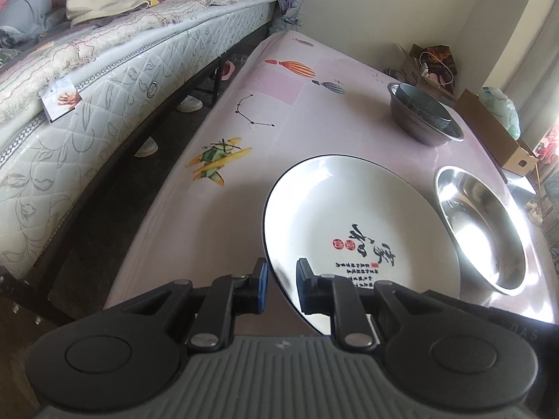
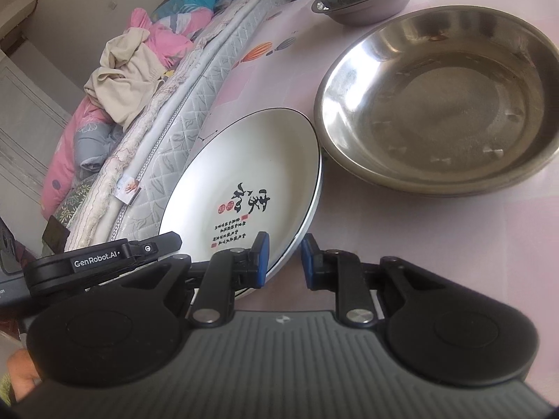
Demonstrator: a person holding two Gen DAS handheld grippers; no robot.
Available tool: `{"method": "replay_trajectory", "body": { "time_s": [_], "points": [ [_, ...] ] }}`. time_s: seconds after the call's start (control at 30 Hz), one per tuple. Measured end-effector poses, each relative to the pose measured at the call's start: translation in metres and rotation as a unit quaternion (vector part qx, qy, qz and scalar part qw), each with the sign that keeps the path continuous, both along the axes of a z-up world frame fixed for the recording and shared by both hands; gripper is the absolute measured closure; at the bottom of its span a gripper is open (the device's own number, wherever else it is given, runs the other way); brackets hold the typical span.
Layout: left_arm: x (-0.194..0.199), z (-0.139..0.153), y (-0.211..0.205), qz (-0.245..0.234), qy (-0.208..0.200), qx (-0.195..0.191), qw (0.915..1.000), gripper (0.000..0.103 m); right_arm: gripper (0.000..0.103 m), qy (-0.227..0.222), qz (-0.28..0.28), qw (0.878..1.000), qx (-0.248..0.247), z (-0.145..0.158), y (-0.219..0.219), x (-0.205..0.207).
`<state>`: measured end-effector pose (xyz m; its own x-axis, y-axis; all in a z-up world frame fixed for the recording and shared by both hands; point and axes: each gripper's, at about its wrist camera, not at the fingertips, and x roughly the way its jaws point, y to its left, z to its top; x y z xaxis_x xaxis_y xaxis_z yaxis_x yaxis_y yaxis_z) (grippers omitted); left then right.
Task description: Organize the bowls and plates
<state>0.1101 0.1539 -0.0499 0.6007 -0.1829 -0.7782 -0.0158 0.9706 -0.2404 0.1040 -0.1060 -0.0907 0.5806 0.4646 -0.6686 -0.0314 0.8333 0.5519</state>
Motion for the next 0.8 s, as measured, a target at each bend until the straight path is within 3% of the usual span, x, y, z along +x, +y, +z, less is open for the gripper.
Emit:
{"method": "replay_trajectory", "body": {
  "time_s": [0.2,0.53,0.63,0.8],
  "points": [
    [-0.032,0.000,-0.008,-0.025,0.002,-0.008,0.9997,0.086,0.084,0.007,0.013,1.000,-0.007,0.003,-0.008,-0.018],
    [-0.054,-0.005,-0.005,-0.026,0.002,-0.074,0.9969,0.083,0.085,0.008,0.006,1.000,-0.011,0.009,-0.024,-0.030],
    [-0.053,-0.003,-0.002,-0.018,-0.007,-0.070,0.9973,0.072,0.084,0.006,0.004,1.000,-0.013,0.010,-0.025,-0.030],
    [-0.044,-0.001,0.000,-0.015,-0.020,-0.063,0.9977,0.069,0.083,0.008,-0.005,1.000,-0.003,0.008,-0.029,-0.030]
  ]
}}
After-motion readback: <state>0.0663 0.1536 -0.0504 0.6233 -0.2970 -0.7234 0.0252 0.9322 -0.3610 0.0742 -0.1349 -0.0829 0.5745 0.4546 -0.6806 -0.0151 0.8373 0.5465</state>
